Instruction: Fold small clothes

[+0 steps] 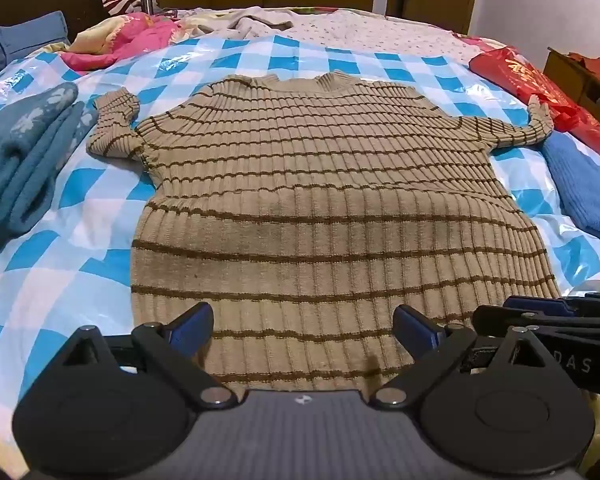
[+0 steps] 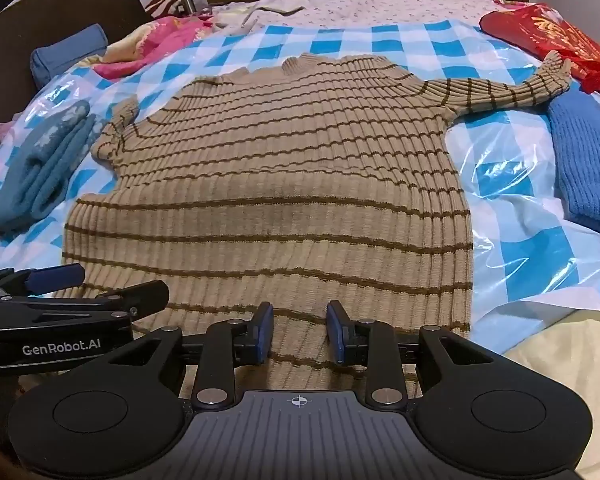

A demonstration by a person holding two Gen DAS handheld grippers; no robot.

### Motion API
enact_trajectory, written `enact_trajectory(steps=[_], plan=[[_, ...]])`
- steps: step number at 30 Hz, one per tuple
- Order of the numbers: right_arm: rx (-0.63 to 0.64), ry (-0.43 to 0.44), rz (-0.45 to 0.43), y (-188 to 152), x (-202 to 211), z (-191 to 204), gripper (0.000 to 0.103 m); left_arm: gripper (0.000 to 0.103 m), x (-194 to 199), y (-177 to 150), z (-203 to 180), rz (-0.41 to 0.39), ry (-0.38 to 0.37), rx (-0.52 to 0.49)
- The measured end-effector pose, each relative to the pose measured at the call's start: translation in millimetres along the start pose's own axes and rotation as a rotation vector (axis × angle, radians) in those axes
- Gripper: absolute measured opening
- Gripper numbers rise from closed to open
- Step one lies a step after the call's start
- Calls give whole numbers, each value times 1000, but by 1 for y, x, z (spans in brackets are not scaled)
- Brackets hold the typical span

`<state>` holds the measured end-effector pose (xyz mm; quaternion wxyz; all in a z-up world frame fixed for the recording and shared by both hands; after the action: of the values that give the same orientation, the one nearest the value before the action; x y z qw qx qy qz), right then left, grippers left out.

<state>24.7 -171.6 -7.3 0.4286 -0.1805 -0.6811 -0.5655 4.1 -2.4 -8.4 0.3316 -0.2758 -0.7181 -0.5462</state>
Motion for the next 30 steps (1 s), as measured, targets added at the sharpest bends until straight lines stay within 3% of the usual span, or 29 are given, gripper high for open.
enact_trajectory(steps=[30], plan=[[6, -14, 4, -2, -3, -2, 30, 103, 1, 0, -3, -4, -23, -10]])
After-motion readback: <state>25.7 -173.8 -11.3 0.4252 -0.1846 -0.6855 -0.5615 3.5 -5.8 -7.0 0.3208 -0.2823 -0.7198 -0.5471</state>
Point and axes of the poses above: each gripper's, at about its wrist camera, not at the fingertips, and x roughly against the way its jaws point, z to its left, y to its top, the point moved 1 cm from there along -x, roughly the way its jaws point, and after that the axes turned 12 degrees about x, right-handed, at the moved point
